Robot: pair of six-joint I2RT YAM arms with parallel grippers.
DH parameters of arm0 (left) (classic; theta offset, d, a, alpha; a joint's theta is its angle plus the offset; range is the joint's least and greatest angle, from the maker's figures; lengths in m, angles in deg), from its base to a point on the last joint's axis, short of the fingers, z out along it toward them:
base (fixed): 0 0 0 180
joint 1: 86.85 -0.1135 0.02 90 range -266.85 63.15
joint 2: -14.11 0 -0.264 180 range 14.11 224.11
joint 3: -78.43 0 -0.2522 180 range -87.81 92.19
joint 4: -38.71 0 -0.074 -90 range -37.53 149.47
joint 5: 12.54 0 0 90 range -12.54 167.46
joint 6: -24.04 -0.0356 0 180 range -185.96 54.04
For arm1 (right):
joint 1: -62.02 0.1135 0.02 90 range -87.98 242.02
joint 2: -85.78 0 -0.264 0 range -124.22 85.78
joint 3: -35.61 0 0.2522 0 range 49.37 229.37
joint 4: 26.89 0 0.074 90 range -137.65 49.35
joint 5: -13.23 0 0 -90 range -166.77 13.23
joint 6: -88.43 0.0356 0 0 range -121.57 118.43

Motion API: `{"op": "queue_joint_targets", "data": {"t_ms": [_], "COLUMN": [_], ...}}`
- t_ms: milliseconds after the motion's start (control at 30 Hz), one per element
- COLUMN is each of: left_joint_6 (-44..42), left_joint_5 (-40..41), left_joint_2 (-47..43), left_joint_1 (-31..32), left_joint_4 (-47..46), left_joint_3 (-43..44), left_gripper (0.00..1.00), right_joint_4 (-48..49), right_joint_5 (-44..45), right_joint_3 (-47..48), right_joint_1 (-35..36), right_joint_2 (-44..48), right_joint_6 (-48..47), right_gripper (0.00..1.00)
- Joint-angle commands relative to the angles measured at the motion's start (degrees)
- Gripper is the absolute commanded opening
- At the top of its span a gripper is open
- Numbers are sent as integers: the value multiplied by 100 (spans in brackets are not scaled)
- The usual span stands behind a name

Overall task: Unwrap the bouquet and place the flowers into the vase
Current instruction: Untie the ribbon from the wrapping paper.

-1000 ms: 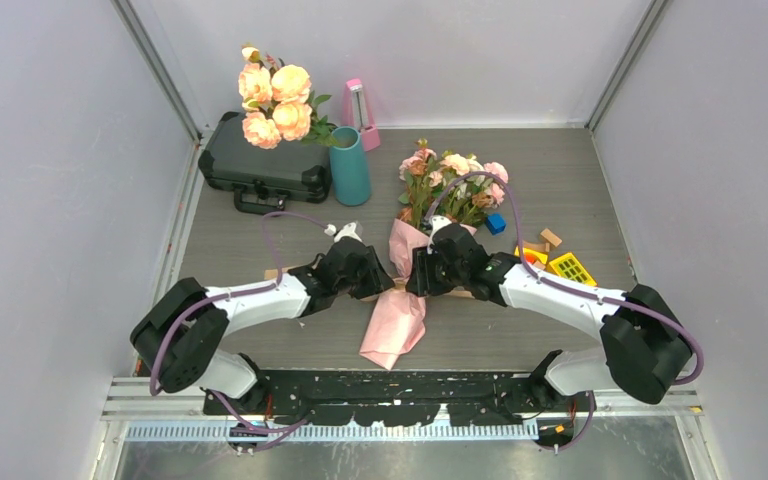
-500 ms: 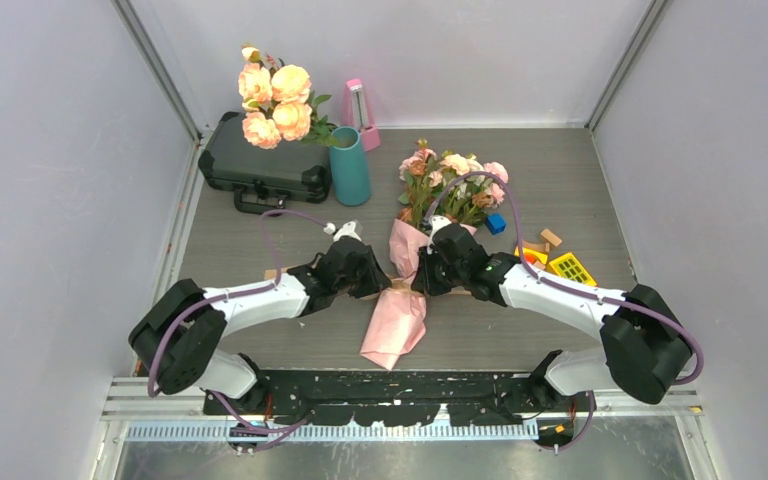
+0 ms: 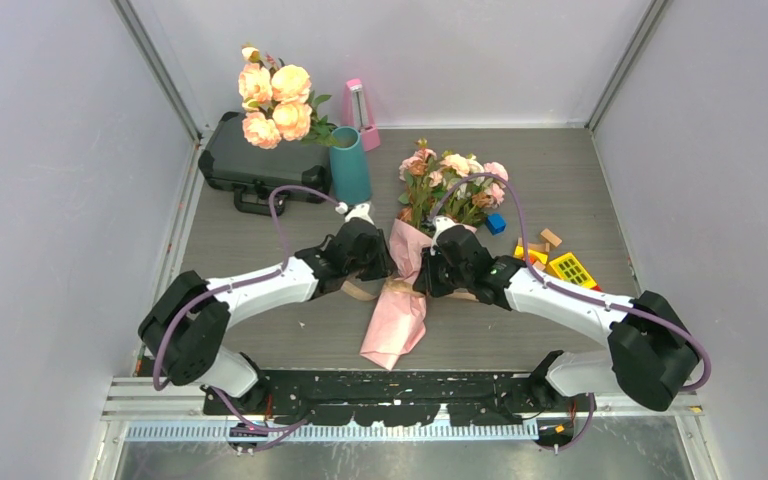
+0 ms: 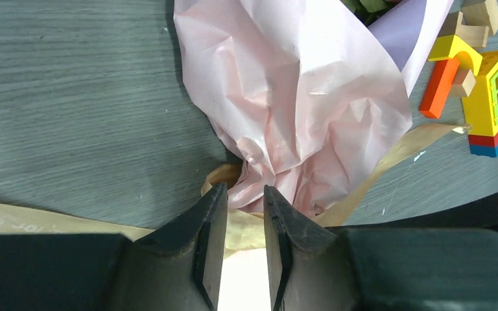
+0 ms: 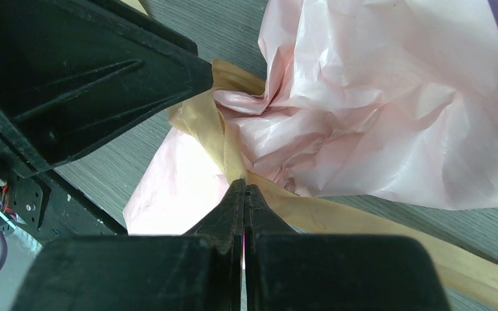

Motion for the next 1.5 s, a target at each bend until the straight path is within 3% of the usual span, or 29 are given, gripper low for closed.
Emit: {"op": "queue_joint_targets", "data": {"t_ms": [0, 1033, 1367, 1467], "left_joint_6": [-292, -22, 232, 268], "left_joint_5": [52, 242, -90, -108], "left_joint_2": [153, 187, 350, 360], "left_joint_1": [-36, -35, -32, -36], "left_joint_4": [251, 374, -237, -295], "left_joint_3": [234, -68, -211, -201], "left_gripper": [28, 40, 27, 19], "right_joint_4": [229, 268, 232, 211], "right_joint_5": [46, 12, 52, 76], "right_joint_3": [-23, 33, 4, -8], "right_joint_1": [4, 3, 4, 2], "right_joint_2": [138, 10, 67, 109], "right_joint_6": [57, 57, 89, 93], "right_gripper": [0, 0, 0, 0]}}
